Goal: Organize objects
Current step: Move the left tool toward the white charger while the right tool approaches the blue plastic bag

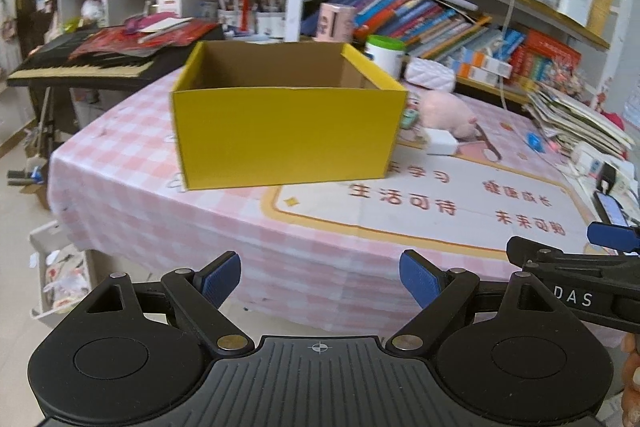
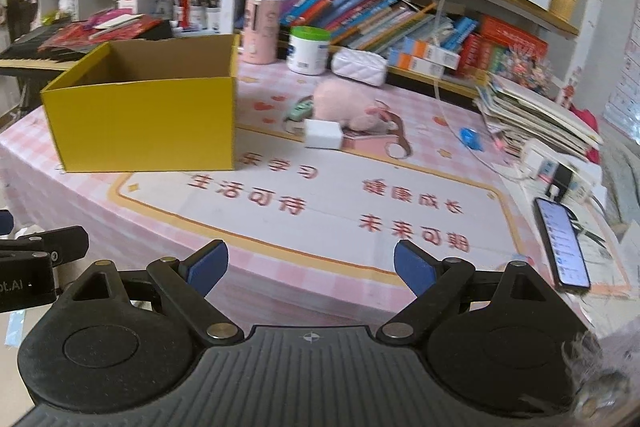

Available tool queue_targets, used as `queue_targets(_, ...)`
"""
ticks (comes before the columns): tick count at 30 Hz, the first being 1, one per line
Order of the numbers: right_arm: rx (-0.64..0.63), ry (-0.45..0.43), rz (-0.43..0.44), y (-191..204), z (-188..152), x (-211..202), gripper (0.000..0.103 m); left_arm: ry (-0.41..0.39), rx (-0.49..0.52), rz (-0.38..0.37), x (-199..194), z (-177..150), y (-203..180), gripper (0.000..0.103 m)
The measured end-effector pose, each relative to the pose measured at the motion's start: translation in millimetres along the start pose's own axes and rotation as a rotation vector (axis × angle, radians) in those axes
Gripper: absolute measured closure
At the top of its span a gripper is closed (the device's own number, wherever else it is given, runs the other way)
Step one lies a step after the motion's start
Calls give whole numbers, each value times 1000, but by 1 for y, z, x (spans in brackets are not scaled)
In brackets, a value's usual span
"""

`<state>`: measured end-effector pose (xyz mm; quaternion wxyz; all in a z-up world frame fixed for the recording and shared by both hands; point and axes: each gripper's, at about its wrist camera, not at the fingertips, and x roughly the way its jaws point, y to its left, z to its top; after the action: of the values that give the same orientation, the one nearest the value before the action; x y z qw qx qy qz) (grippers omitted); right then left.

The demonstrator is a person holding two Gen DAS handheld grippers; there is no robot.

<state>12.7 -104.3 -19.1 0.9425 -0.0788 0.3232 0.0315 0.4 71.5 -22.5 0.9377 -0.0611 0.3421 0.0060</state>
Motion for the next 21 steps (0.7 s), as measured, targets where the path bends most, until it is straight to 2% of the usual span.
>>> queue_targets(7, 51, 25, -45, -24, -3, 8, 13, 17, 41, -40, 14, 5, -23, 14)
queue_targets(21, 69, 39, -50, -64, 14, 44, 13, 19, 62, -46, 49, 29, -63, 14)
